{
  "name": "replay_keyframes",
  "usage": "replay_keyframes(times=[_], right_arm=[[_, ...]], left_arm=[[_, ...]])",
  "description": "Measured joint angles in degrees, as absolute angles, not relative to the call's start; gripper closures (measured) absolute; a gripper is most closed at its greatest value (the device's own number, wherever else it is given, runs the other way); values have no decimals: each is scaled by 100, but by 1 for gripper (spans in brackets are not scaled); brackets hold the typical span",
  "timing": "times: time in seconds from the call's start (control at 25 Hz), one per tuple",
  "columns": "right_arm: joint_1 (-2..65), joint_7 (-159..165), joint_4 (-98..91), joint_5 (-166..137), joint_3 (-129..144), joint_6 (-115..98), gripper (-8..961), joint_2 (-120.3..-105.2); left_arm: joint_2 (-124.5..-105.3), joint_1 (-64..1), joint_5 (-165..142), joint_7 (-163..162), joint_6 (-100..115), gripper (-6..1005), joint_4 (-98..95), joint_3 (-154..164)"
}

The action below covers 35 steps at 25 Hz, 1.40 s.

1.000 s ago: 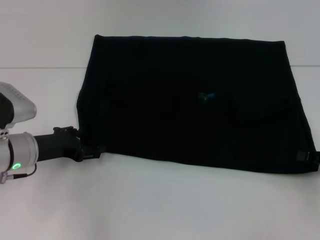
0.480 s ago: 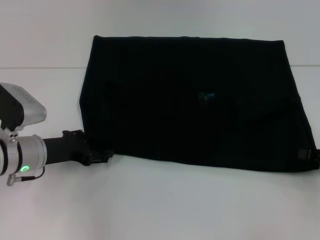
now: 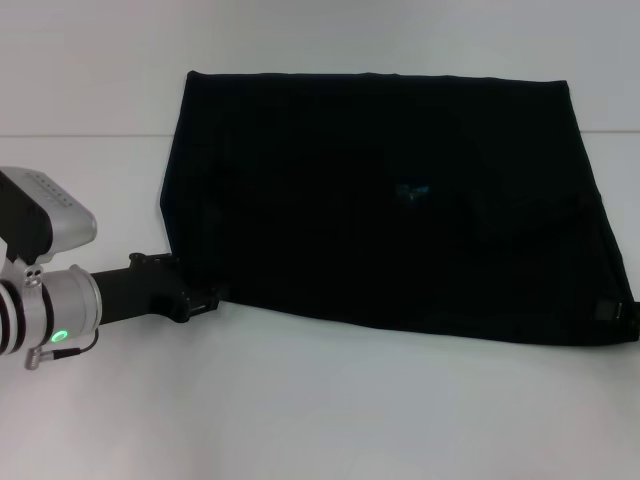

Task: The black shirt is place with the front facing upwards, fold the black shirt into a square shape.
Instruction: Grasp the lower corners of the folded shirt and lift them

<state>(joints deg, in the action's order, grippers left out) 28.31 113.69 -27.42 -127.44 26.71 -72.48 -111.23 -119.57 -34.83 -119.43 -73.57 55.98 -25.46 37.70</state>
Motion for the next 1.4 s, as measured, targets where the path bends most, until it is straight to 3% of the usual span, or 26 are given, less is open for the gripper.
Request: replay_keyframes(times=[0.16,0.36,0.8,1.4], right_arm=[[2810,11354,-2742,-12744,2665,-7241,898,-11127],[2802,11346,-2742,-12744,2663,-7244,898,-11127],[2798,11346,-2742,-12744,2668,-7250,898,-11109],[2365,10809,-2749,-12772,2606,-8454,898,-10879]], left_arm=[[-11993,-3488,-11901,-7265,5568,367,-2543,3753],[-12055,-3483,-11847,-7098,5422,595,-2558,3753],[-12088,-3397,-11788,-6696,5437,910,-2537,3614],[-11987,-2186,-11360,-6689,7099,925,-3113,3380]])
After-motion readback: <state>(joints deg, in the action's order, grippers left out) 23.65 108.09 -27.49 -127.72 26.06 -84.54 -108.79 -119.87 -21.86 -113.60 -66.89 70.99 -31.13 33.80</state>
